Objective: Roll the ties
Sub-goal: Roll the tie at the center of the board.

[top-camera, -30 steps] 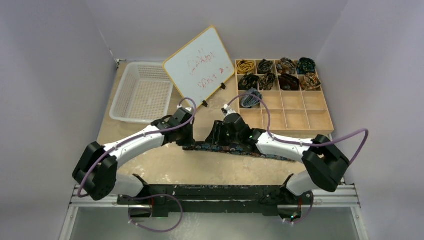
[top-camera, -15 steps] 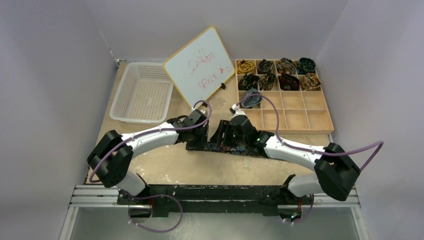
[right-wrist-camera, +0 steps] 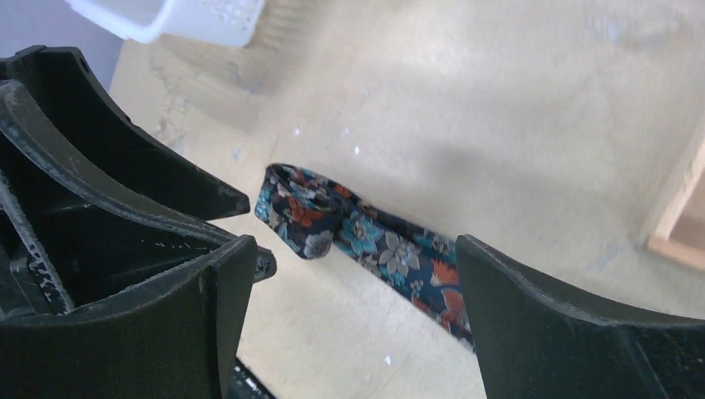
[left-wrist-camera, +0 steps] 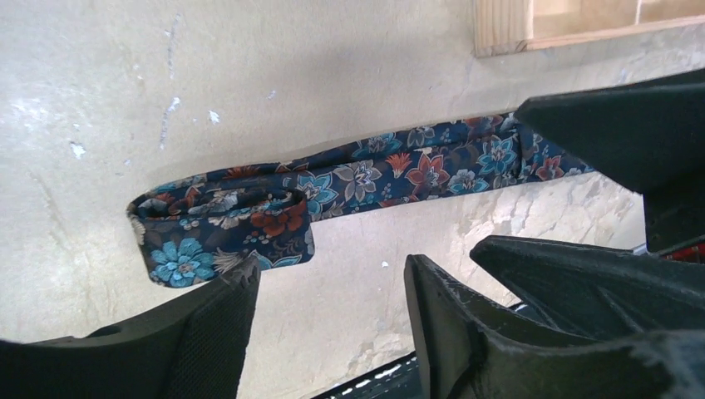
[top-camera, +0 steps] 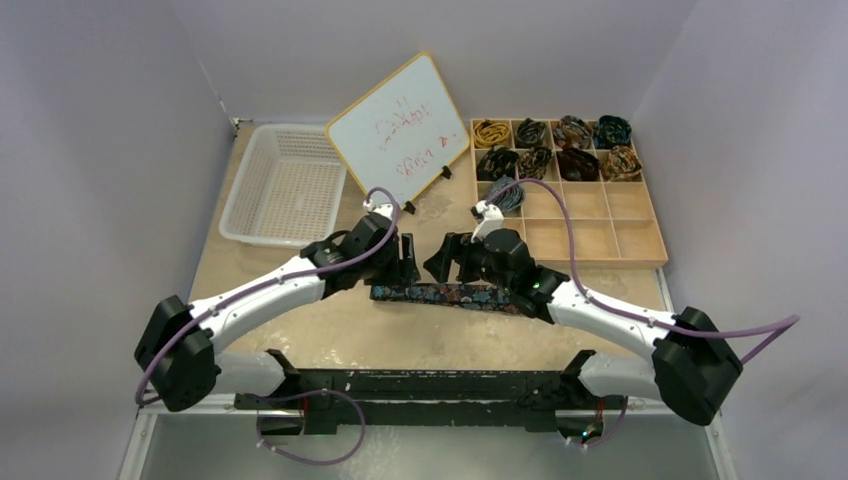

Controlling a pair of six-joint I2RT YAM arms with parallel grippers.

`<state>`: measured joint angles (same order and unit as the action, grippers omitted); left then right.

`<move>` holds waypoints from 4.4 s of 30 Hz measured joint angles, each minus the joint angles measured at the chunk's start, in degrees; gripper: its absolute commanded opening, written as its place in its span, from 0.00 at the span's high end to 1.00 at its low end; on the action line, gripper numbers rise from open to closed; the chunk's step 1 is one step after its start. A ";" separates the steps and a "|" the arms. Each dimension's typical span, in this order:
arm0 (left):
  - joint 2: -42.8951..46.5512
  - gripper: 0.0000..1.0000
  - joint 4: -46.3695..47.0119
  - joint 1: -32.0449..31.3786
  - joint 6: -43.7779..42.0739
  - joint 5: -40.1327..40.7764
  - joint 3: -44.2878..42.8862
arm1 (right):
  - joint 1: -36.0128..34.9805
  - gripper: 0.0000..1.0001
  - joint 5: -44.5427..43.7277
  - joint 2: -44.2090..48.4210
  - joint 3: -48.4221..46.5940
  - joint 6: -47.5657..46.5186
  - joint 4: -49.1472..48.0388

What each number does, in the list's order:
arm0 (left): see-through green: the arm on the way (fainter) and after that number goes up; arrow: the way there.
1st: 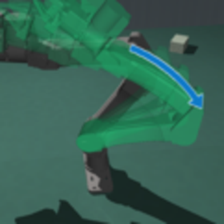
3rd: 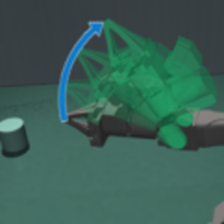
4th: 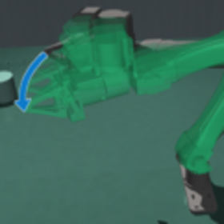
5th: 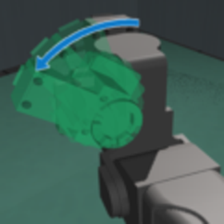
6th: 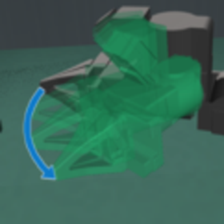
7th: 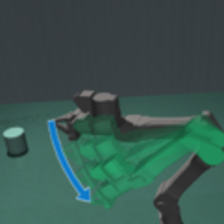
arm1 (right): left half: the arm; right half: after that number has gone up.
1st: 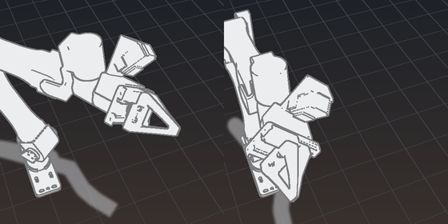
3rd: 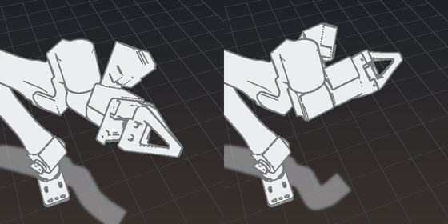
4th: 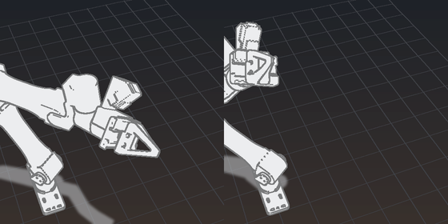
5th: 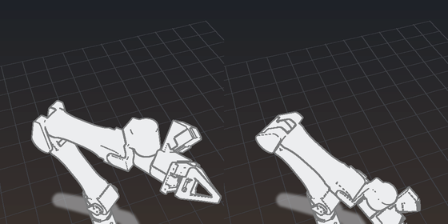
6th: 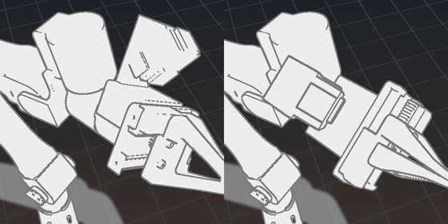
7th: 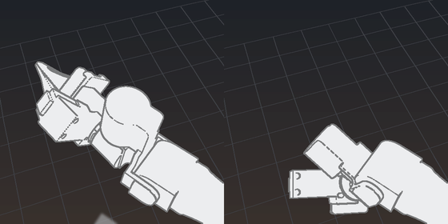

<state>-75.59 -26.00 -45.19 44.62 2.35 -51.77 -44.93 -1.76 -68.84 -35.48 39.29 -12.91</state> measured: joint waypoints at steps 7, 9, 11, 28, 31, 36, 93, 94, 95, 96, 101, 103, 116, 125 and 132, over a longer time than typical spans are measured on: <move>7.08 0.31 -2.23 1.77 0.90 3.67 2.47 | -0.02 0.01 4.94 0.66 4.11 -14.40 -14.10; 9.16 0.31 -2.60 5.64 0.87 2.99 4.61 | -0.04 0.01 7.72 -0.20 4.31 -18.23 -16.41; 11.72 0.30 -3.06 10.69 0.87 1.84 7.41 | -0.39 0.01 11.02 -2.25 3.96 -23.19 -18.75; 18.88 0.28 -5.27 27.61 0.81 -8.46 17.99 | -12.09 0.02 16.33 -30.01 -16.26 -54.80 -9.55; 19.78 0.28 -4.98 27.93 0.63 -8.98 17.99 | -12.00 0.04 15.96 -31.78 -16.72 -57.13 -7.21; 19.89 0.29 -5.03 28.13 0.20 -9.31 17.99 | -12.00 0.15 14.84 -34.42 -19.78 -60.52 -2.47; 21.38 0.29 -7.23 28.44 2.82 -7.06 18.88 | -11.26 0.47 27.34 -45.24 -28.57 -66.34 -3.91; 21.38 0.29 -7.21 28.44 2.82 -7.08 18.88 | -11.26 0.46 27.39 -45.27 -28.57 -66.29 -4.00; 21.38 0.29 -7.21 28.44 2.82 -7.08 18.88 | -11.26 0.44 27.41 -45.29 -28.57 -66.25 -4.13; 21.35 0.29 -7.19 28.44 2.82 -7.08 18.88 | -11.23 0.42 27.41 -45.29 -28.57 -66.18 -4.17; 20.37 0.29 -6.34 28.46 2.84 -7.76 18.88 | -10.93 0.26 27.23 -44.28 -27.61 -65.00 -4.44; 20.06 0.29 -5.77 28.46 2.82 -8.22 18.88 | -10.73 0.22 27.02 -42.60 -26.49 -63.71 -4.35; 20.50 0.28 -4.72 28.46 2.80 -8.79 18.88 | -8.09 0.01 11.63 -13.90 -11.98 -30.47 -15.82; 20.57 0.28 -4.35 28.46 2.80 -8.79 18.88 | -4.98 0.25 11.23 -18.21 -7.50 5.62 -13.40; 20.17 0.28 -3.67 28.46 2.73 -9.18 19.10 | -7.61 0.31 10.84 -24.92 -8.68 14.67 -9.75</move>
<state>-55.42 -29.67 -16.73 47.35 -6.83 -32.67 -52.53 9.08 -93.76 -44.16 53.95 -22.65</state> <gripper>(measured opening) 0.714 0.701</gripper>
